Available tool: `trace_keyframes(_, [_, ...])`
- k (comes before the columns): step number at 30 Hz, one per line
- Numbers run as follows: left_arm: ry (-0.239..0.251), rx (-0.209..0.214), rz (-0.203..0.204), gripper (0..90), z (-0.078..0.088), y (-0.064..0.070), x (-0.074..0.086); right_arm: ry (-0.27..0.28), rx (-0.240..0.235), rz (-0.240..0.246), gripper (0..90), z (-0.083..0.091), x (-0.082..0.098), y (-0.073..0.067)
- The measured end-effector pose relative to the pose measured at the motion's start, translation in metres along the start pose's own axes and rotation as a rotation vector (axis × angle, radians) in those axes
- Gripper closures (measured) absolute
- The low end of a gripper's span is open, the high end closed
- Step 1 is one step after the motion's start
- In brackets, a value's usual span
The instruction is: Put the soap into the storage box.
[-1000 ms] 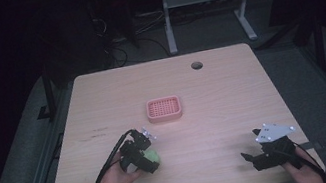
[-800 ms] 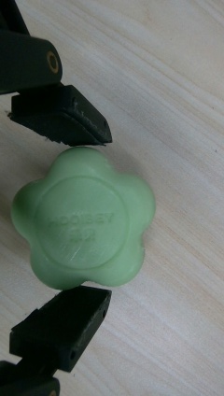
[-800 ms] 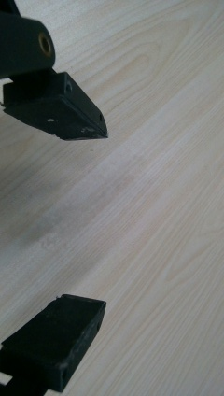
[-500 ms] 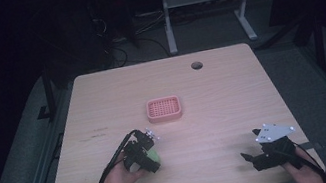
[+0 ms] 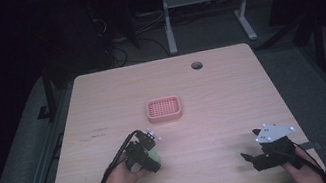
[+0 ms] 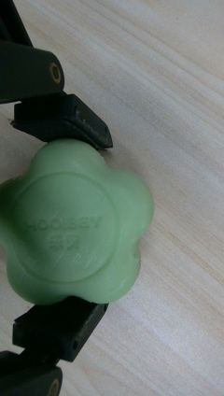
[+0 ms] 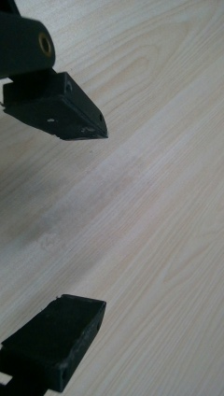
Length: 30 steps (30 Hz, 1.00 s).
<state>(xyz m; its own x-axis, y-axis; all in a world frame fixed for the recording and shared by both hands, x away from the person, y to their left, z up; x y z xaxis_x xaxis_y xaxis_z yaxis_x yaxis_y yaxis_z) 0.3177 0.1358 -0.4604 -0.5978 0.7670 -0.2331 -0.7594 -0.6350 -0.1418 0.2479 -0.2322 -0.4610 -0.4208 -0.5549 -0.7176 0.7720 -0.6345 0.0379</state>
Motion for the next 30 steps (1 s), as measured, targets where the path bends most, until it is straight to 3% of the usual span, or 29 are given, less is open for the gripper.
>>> trace_keyframes(6, [0.011,0.002,0.023,25.7,-0.0001,0.0007,0.0012,0.001,0.002,0.004,13.8,0.0005,0.0000,0.0003])
trace_keyframes(30, [0.043,-0.008,0.037,26.6,0.0065,0.0014,-0.0013,0.004,0.003,0.002,13.8,0.0010,0.0000,0.0003])
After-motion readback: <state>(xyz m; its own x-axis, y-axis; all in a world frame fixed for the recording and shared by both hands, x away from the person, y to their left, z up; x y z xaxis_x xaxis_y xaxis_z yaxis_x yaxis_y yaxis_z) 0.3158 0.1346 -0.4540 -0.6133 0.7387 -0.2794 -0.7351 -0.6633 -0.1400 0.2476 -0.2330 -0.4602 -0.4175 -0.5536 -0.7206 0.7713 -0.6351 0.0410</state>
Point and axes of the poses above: each handheld gripper's, and its own axes: z roughly backward along the jaws, x roughly out of its underside, y roughly to its right, the point moved 2 cm from there along -z, roughly forward along the jaws, and after that the axes turned 8 degrees about -x, right-handed, at the moved point
